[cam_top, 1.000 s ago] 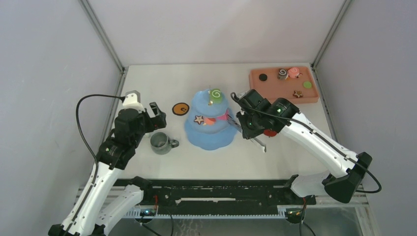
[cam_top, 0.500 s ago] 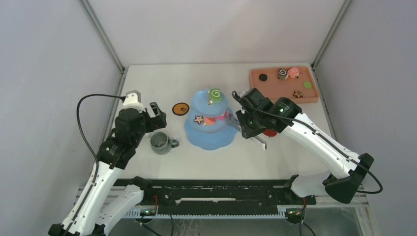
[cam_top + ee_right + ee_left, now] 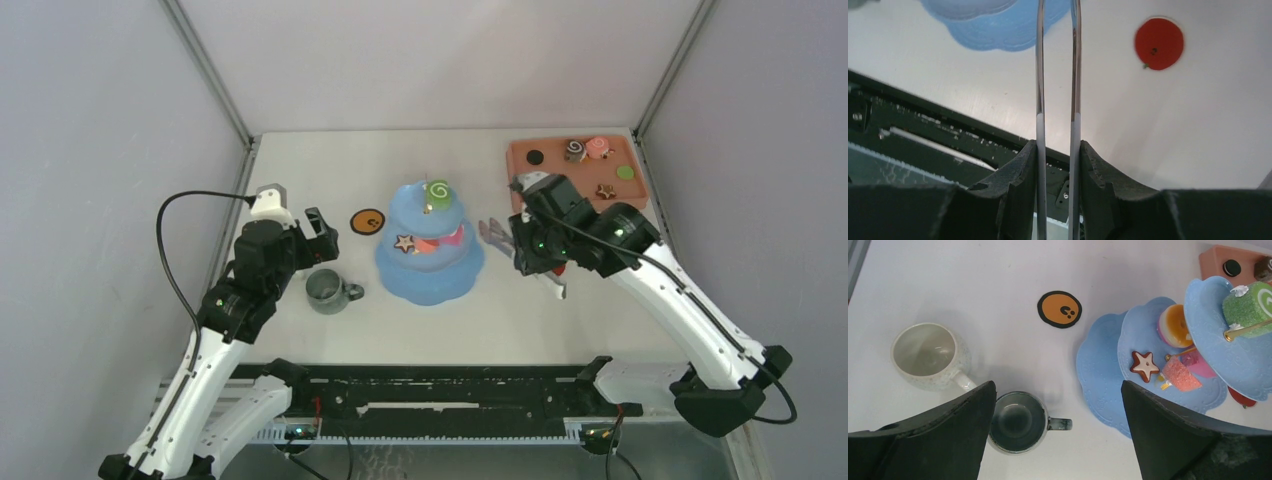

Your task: Serve the afternoon tea

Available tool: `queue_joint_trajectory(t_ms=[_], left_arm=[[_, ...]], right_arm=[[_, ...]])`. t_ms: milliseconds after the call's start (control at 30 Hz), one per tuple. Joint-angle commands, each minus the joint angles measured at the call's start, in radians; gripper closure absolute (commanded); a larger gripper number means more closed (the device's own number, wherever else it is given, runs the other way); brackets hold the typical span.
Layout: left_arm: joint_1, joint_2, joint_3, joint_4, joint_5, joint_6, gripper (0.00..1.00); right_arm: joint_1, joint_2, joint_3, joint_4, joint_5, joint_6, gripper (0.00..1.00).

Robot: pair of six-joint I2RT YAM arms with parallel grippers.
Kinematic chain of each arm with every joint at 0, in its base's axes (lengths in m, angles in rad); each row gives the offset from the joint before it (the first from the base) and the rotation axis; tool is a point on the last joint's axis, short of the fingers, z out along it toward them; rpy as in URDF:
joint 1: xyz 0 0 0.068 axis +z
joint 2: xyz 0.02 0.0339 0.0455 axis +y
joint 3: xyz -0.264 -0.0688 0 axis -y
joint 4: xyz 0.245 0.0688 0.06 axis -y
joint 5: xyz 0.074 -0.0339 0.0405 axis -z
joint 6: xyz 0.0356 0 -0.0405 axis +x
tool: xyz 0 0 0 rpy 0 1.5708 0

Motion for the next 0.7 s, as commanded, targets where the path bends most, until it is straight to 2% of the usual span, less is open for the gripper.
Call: queue_joint_trajectory(t_ms=[0,267,467,667], left_arm=[[0.008,-0.001,-0.005,0.016,-0.003,0.000,0.00],[0.009,0.015,0.007,0.019,0.003,0.003,0.00],[0.010,0.015,0.012,0.016,-0.002,0.010,0.00],[0.010,0.030,0.013,0.023,-0.004,0.007,0.00]], right_arm=[[-0.155,-0.098,0.042,0.028,0.036,-0.001,0.61],[-0.545,-0.154,-0.054,0.313,-0.075,0.030,0.61],[-0.670,-0.009,-0.064,0.472,-0.076,0.013,0.61],[-0.756,0.149,-0.057,0.552,-0.072,0.004,0.59]])
